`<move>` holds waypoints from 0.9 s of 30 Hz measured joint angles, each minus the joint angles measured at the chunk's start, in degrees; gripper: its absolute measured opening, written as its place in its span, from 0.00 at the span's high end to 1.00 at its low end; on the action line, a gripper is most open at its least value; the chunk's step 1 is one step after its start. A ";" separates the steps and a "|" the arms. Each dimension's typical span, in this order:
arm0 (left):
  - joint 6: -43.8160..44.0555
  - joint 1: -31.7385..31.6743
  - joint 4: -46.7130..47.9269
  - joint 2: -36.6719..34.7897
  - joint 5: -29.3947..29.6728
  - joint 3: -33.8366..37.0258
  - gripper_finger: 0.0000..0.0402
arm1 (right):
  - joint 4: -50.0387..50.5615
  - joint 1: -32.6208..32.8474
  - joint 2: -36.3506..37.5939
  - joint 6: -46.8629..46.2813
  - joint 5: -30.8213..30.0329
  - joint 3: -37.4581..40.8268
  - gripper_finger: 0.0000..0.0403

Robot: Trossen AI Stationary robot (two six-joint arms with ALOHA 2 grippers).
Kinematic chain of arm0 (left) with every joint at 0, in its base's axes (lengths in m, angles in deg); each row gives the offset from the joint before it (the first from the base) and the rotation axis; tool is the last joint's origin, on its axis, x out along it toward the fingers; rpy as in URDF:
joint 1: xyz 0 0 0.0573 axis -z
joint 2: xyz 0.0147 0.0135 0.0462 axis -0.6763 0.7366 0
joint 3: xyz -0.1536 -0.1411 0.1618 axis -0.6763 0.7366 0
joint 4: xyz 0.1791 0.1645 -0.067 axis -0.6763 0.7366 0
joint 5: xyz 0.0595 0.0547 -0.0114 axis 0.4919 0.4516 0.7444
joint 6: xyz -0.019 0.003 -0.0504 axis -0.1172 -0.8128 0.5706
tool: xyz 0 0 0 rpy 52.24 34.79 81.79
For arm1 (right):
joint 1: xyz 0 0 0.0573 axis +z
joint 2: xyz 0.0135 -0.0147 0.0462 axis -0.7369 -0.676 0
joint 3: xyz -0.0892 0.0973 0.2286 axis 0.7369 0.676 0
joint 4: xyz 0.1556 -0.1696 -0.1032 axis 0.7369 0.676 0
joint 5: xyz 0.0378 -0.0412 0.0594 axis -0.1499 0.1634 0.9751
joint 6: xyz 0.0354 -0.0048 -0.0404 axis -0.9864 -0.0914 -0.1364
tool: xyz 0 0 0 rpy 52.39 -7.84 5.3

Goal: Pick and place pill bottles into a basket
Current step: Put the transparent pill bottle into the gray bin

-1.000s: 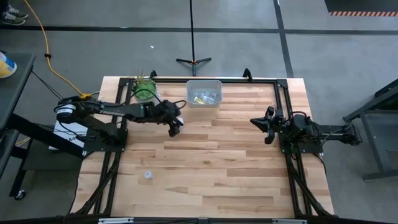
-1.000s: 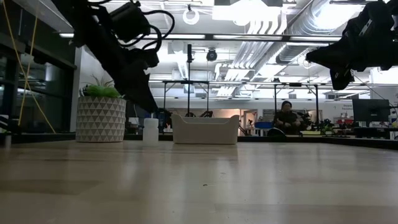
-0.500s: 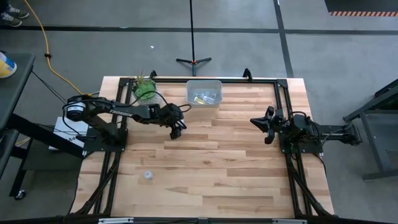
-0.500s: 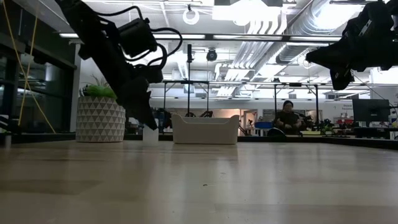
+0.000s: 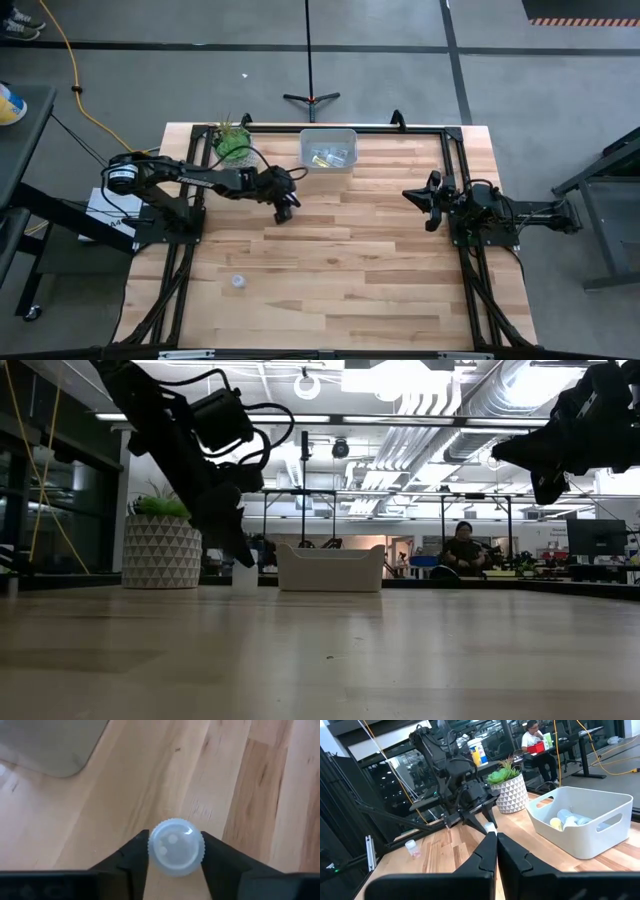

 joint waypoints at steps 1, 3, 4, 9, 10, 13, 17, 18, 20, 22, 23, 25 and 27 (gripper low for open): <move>0.35 0.00 0.08 -0.11 -0.05 -0.58 0.55 | 0.00 0.00 0.00 0.00 0.02 0.00 0.99; 0.50 0.00 0.03 -0.57 -0.25 -2.87 0.57 | 0.00 0.00 0.00 0.00 0.02 0.00 0.99; 0.24 0.00 -0.08 -0.79 -0.25 -4.55 0.57 | 0.02 0.00 0.00 0.00 0.02 0.00 1.00; -4.63 0.00 -0.18 -1.07 2.64 -14.75 0.57 | 0.11 0.00 0.00 0.00 0.02 0.00 0.99; -6.34 0.00 -0.23 -1.06 4.36 -16.80 0.57 | 0.13 0.00 0.00 0.00 0.02 0.00 0.99; -12.12 -1.04 -0.34 -0.06 10.29 -21.71 0.53 | 0.26 0.00 0.01 0.00 0.02 0.00 1.00; -12.71 -5.88 0.34 2.63 10.27 -24.38 0.53 | 0.35 0.00 0.00 0.00 0.04 0.00 0.99; -11.93 -7.32 0.61 3.43 9.55 -24.41 0.54 | 0.34 0.00 0.00 0.00 0.03 0.00 0.99; -9.21 -9.92 0.84 5.53 7.44 -24.45 0.57 | 0.35 0.00 0.00 0.00 0.04 0.00 1.00; -5.60 -12.47 2.00 7.31 5.00 -24.35 0.57 | 0.37 0.00 0.01 0.00 0.04 0.00 1.00; -4.33 -13.50 1.96 8.10 3.90 -24.35 0.57 | 0.37 -0.01 0.00 0.00 0.06 0.00 0.99; -3.05 -15.10 1.91 9.57 2.59 -24.43 0.57 | 0.37 0.00 0.00 -0.27 0.06 0.00 0.99; -3.03 -16.29 2.87 10.60 1.72 -24.41 0.56 | 0.39 -0.01 0.00 -0.39 0.07 0.00 0.99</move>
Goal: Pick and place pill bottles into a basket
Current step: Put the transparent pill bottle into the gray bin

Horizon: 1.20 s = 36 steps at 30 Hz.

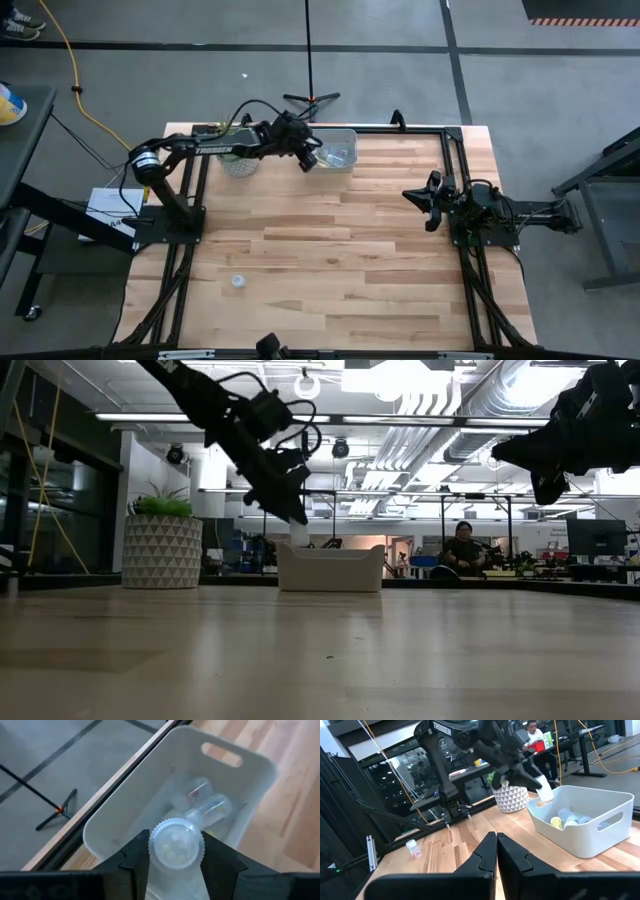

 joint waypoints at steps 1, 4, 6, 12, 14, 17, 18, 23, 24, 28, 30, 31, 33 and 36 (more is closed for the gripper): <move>-0.11 -0.37 0.08 0.41 -0.31 0.00 0.54 | 0.00 0.01 0.00 -0.01 -0.01 0.00 1.00; -0.61 -1.12 1.44 1.05 -2.30 0.00 0.51 | 0.00 0.01 0.00 -0.02 -0.01 0.00 0.99; -1.33 -1.33 2.53 1.09 -2.36 0.00 0.51 | 0.00 0.00 0.00 -0.03 -0.01 0.00 0.99; -1.51 -1.35 2.97 1.09 -1.39 0.00 0.55 | 0.02 -0.01 0.00 -0.05 -0.01 0.02 0.99; -1.53 -1.32 2.98 1.09 -0.83 0.00 0.54 | 0.02 0.01 0.00 -0.05 -0.01 0.02 0.99; -1.53 -1.33 2.98 1.09 -0.66 0.00 0.47 | 0.02 0.00 0.00 -0.05 -0.01 0.02 1.00; -1.53 -1.35 3.02 1.09 -0.50 0.00 0.43 | 0.02 0.00 0.00 -0.05 -0.01 0.02 1.00; -1.53 -1.35 3.54 1.07 0.21 0.00 0.29 | 0.02 0.01 0.00 -0.07 -0.01 0.04 0.99; -1.53 -1.32 3.59 1.07 0.21 0.00 0.26 | 0.02 -0.01 0.00 -0.07 -0.01 0.04 0.99; -1.08 -1.32 5.35 -0.08 -1.42 -0.63 0.19 | 0.02 -0.01 0.00 -0.07 -0.03 0.04 1.00; 0.40 -0.93 8.06 -1.26 -3.79 -2.78 0.18 | 0.02 0.00 0.00 -0.07 -0.01 0.07 0.99; 1.50 -0.84 10.95 -1.90 -5.50 -4.24 0.18 | 0.02 0.01 0.02 -0.07 -0.01 0.07 0.99; 2.82 -0.11 18.73 -3.11 -9.95 -7.53 0.18 | 0.02 -0.01 0.00 -0.07 -0.01 0.07 0.99; 4.68 1.86 32.55 -4.17 -15.46 -13.12 0.21 | 0.02 -0.01 0.00 -0.07 0.01 0.07 1.00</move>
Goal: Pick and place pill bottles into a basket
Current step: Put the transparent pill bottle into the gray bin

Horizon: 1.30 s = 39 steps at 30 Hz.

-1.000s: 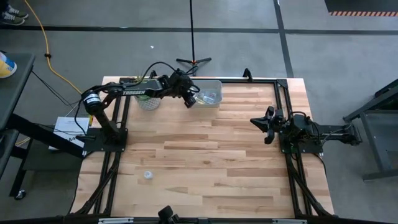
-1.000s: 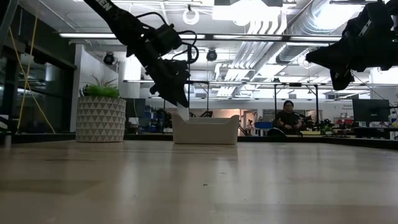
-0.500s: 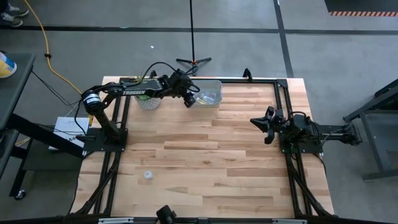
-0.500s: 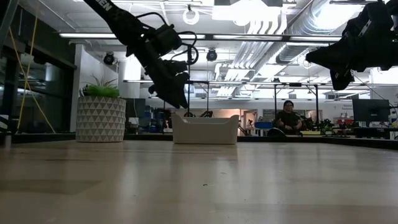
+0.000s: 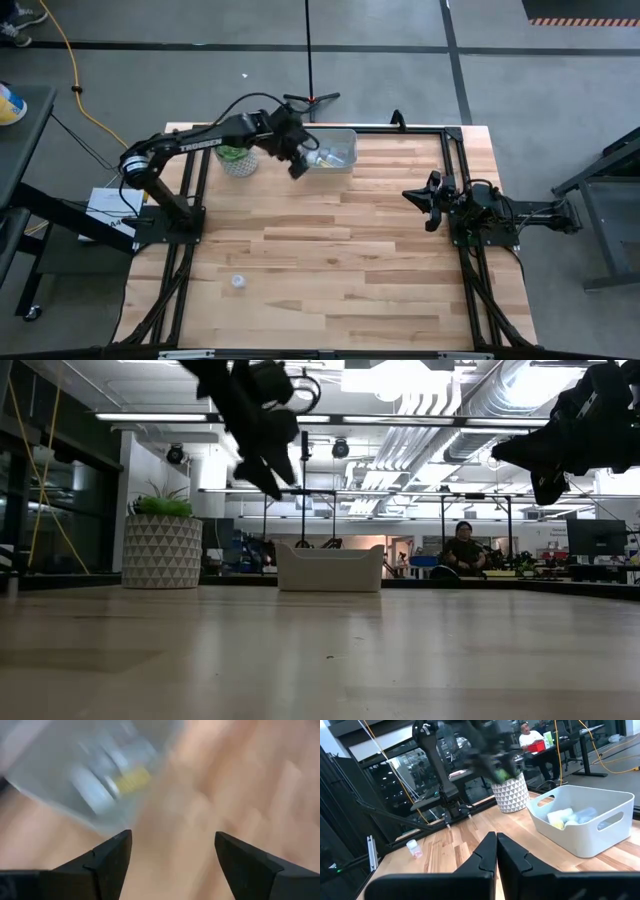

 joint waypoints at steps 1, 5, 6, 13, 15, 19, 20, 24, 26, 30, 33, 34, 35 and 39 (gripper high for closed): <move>0.52 0.98 4.93 -0.18 -1.54 -1.88 0.22 | 0.00 0.02 0.01 0.00 0.00 0.00 1.00; 5.77 6.54 21.14 -0.23 -4.51 -7.41 0.26 | 0.00 0.01 0.00 0.00 0.00 0.00 0.99; 7.80 8.22 24.22 -0.23 -4.57 -8.06 0.26 | 0.02 0.01 0.00 0.00 0.00 0.00 0.99; 26.19 21.17 38.91 0.37 -4.01 -8.43 0.30 | 0.11 0.00 0.00 -0.02 1.89 0.06 0.99; 31.37 24.68 39.62 0.56 -3.93 -7.67 0.30 | 0.13 0.01 0.02 -0.02 2.53 0.07 0.99; 41.07 31.78 39.52 0.52 -6.13 -4.76 0.30 | 0.17 0.02 0.01 -0.01 4.37 0.09 1.00; 42.99 33.40 39.56 0.54 -7.26 -3.99 0.30 | 0.20 0.02 0.00 -0.02 4.83 0.09 1.00; 51.23 39.69 38.52 0.53 -11.08 -0.37 0.30 | 0.24 0.00 0.02 -0.02 6.13 0.09 0.99; 54.45 42.49 37.42 0.54 -11.71 1.13 0.29 | 0.23 0.02 0.02 -0.02 6.25 0.09 0.99; 59.53 46.86 32.59 0.54 -11.56 4.63 0.29 | 0.22 0.02 0.02 0.48 6.25 0.09 0.99; 63.10 49.43 27.32 0.54 -11.45 7.76 0.29 | 0.20 0.01 0.00 0.46 6.25 0.09 0.99; 64.09 50.21 25.78 0.54 -11.43 8.81 0.29 | 0.20 0.01 0.01 0.46 6.25 0.09 0.98; 64.79 50.94 24.55 0.54 -11.45 9.78 0.29 | 0.20 0.02 0.01 0.46 6.25 0.09 0.99; 68.03 53.12 22.42 0.56 -11.49 13.43 0.29 | 0.17 0.01 0.01 0.44 6.25 0.09 1.00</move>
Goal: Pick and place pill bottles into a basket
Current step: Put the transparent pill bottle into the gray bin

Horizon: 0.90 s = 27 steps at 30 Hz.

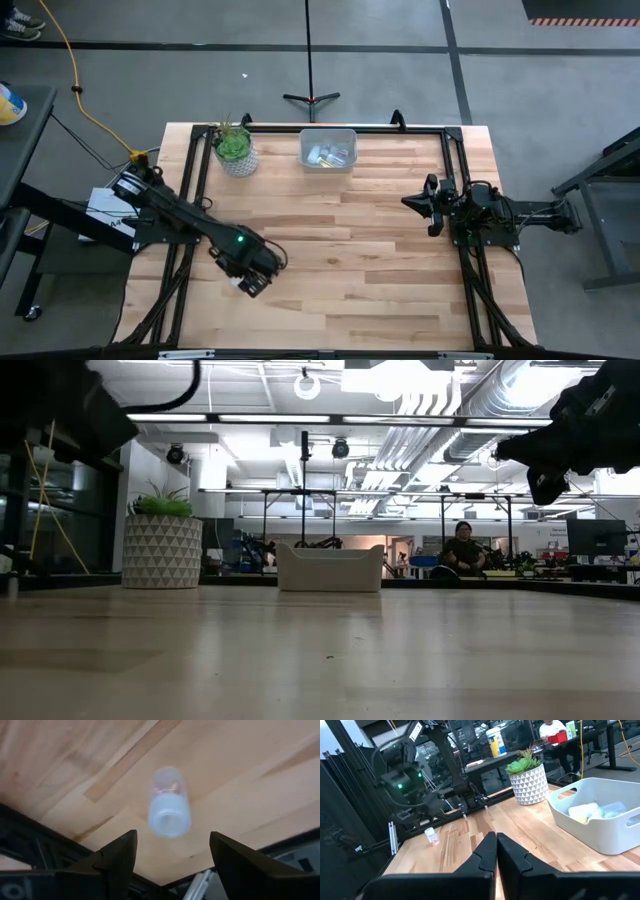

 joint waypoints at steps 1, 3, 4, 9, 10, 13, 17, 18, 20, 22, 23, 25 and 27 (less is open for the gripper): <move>0.72 0.36 -0.32 0.00 -0.05 0.61 0.29 | 0.00 0.01 0.01 0.02 0.00 0.00 1.00; 1.88 0.58 -1.58 0.00 -0.13 1.67 0.29 | 0.00 0.01 0.00 0.01 0.00 0.00 0.99; 2.36 0.87 -2.10 0.00 -0.14 2.22 0.29 | 0.00 0.00 0.00 0.01 0.00 0.00 0.99; 2.15 0.81 -7.57 0.00 0.38 4.69 0.29 | 0.00 0.01 0.01 0.02 -0.02 0.00 1.00; 1.84 0.75 -8.45 0.00 0.56 5.26 0.29 | 0.00 0.01 0.01 0.00 0.00 0.00 1.00; 1.13 0.75 -10.11 0.00 0.62 6.84 0.29 | 0.02 0.00 0.00 0.00 0.00 0.00 0.99; 0.78 0.75 -10.15 0.00 -0.37 8.59 0.29 | 0.07 0.01 -0.01 0.00 0.00 -0.01 0.99; 0.77 0.75 -10.19 0.00 -0.48 8.75 0.29 | 0.07 -0.01 -0.01 0.00 0.00 -0.02 0.99; 0.18 0.75 -10.28 0.00 -0.57 8.81 0.29 | 0.13 0.00 0.01 0.00 0.00 -0.02 1.00; -0.59 0.75 -10.93 0.00 -0.64 8.81 0.29 | 0.13 0.01 0.01 0.00 0.00 -0.02 1.00; -0.71 0.75 -11.24 0.00 -0.64 8.81 0.29 | 0.15 0.00 0.01 0.00 0.00 -0.02 0.99; -0.74 0.75 -12.03 0.00 -0.67 8.81 0.31 | 0.15 0.00 0.00 0.00 0.00 -0.02 0.99; -0.74 0.75 -12.30 0.00 -0.82 8.81 0.34 | 0.17 0.00 0.01 0.00 0.00 -0.02 0.99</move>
